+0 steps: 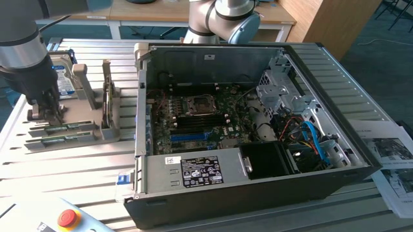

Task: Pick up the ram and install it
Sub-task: 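Pick up the ram and move it above insertion slot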

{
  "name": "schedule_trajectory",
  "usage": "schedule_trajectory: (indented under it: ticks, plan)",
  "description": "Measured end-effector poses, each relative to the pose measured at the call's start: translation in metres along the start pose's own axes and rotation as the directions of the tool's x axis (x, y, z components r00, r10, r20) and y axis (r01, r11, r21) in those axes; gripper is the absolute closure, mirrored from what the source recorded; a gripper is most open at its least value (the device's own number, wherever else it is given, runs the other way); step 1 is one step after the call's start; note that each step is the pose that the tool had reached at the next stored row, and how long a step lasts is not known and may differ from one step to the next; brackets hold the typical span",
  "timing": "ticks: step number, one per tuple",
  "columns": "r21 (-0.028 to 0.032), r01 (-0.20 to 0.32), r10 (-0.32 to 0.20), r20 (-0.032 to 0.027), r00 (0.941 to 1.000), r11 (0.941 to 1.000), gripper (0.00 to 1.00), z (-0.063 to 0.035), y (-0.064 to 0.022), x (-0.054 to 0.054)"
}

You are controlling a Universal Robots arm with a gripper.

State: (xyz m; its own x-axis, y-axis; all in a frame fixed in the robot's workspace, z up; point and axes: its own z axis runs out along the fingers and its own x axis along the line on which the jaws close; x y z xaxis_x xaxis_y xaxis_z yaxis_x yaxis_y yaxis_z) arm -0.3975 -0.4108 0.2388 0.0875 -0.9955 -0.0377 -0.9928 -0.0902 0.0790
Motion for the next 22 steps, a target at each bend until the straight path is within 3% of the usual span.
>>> schedule_trajectory:
  ticks: [8, 22]
  plan:
    - [0.0, 0.0, 0.0, 0.0, 1.0, 1.0, 0.76, -0.0001, 0.0005, 0.006]
    - [0.0003, 0.0, 0.0, 0.0, 1.0, 1.0, 0.76, 0.0135, -0.0003, 0.009]
